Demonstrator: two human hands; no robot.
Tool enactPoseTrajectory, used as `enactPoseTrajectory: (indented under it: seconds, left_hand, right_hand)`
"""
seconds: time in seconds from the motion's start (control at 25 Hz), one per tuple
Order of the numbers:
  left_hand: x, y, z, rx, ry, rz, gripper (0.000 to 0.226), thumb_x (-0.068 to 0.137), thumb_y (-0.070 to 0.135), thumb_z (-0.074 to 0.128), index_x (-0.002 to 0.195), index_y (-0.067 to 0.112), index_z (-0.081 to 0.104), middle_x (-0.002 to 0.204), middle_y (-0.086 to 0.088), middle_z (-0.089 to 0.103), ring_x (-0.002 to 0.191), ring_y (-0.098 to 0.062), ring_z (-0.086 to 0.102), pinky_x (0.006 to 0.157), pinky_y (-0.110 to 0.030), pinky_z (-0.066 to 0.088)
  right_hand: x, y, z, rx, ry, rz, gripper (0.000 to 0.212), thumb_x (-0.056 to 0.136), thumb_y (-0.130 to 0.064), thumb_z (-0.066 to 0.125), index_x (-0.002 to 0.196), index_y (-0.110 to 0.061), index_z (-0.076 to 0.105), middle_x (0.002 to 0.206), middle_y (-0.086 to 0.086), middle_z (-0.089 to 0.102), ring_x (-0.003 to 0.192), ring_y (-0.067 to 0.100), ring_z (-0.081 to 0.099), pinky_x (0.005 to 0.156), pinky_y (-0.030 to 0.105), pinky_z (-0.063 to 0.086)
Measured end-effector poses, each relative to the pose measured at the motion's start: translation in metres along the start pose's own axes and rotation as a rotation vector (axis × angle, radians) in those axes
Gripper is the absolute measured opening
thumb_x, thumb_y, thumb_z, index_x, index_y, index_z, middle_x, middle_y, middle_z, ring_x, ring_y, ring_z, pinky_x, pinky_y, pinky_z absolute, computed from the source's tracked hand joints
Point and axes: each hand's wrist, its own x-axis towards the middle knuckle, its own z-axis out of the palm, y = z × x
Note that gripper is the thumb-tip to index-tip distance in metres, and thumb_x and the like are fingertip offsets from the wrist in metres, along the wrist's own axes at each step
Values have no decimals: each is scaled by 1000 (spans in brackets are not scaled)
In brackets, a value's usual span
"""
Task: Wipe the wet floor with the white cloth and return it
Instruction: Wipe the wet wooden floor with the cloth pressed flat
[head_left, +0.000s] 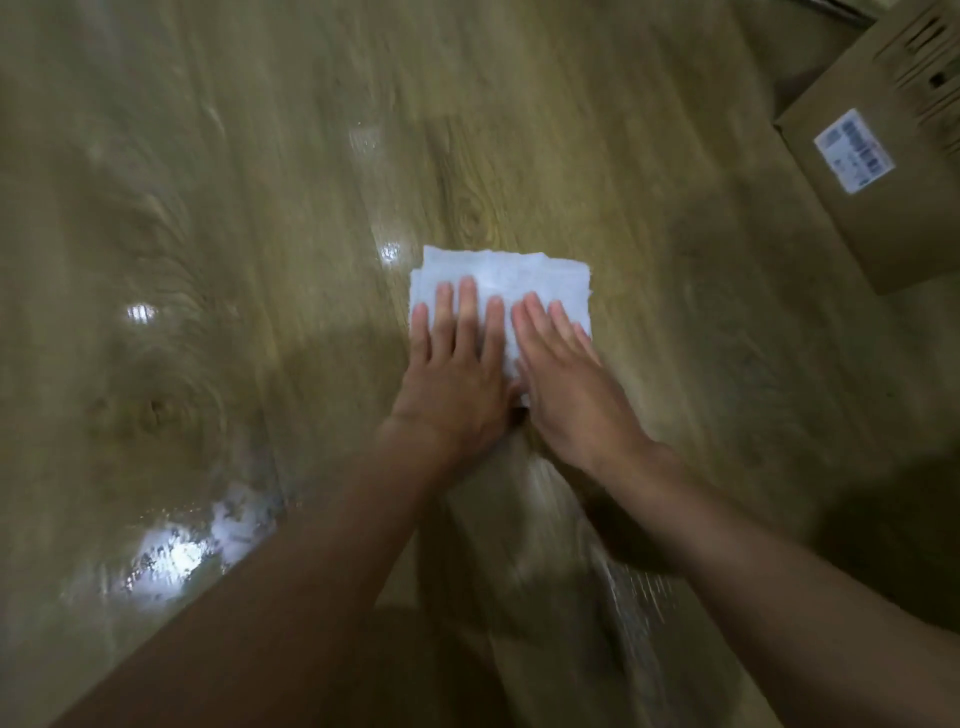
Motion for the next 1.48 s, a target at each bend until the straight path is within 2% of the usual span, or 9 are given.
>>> enactPoseTrajectory:
  seconds: [0.16,0.36,0.48,0.6,0.84,1.0,1.12,1.36,1.48]
  left_hand:
    - [72,-5,-17,-67,-31,-56,76,98,48,29,153,9,-6,157,-23,-15,145,-40,-14,115,-52,-9]
    - [111,13,-36,-104,-125,-99,73,99,46,34,154,16,-2,159,-16,-13,147,-34,-11,118,-48,-5]
    - [51,43,-14,-45,-15,68,70,99,47,33,154,18,0,160,-15,-10,148,-32,-8,118,-46,-4]
    - [35,66,-7,23,-80,203,72,99,49,31,154,15,-1,159,-17,-11,148,-33,-10,117,-47,-5]
    - [134,101,-44,4,-233,120,70,101,44,31,153,13,-5,158,-18,-16,147,-34,-13,118,-50,-4]
    - [78,113,-26,98,-164,251,69,101,43,28,153,13,-4,158,-21,-14,147,-37,-10,118,-49,-3]
    - [37,120,-10,127,-155,324,70,100,44,28,153,13,-6,158,-21,-14,147,-36,-10,118,-44,-4]
    - [132,157,-40,100,-252,263,70,102,44,28,153,14,-10,158,-19,-17,147,-33,-14,119,-44,-3]
    - [127,164,-39,127,-252,279,67,103,42,24,153,15,-10,158,-18,-18,147,-33,-13,119,-45,-2]
  right_hand:
    - [62,27,-25,21,-8,24,55,104,-23,24,154,-12,5,163,4,0,150,25,-2,120,38,4]
    - [85,58,-49,76,-78,17,55,104,-21,27,154,-10,7,162,9,2,149,28,2,120,40,10]
    - [-2,59,-15,40,41,86,54,105,-27,26,154,-11,10,162,6,6,150,25,3,121,37,10]
    - [-41,80,-5,36,20,120,54,105,-27,25,154,-10,11,162,6,8,150,22,4,121,36,9]
    - [39,140,-57,28,-156,185,70,101,-27,41,151,3,2,160,20,2,149,30,3,118,32,2]
    - [-43,108,-22,125,-33,239,65,100,-29,31,152,-1,5,161,16,4,149,29,4,119,41,11]
    - [-105,90,5,197,66,269,61,98,-24,27,154,-8,10,162,8,6,150,22,2,122,35,5]
    - [-22,171,-29,174,33,349,61,101,-22,34,154,-12,6,163,7,2,150,23,2,121,39,9]
    - [-36,174,-22,220,74,382,60,100,-25,31,154,-11,10,162,7,6,150,23,5,121,40,9]
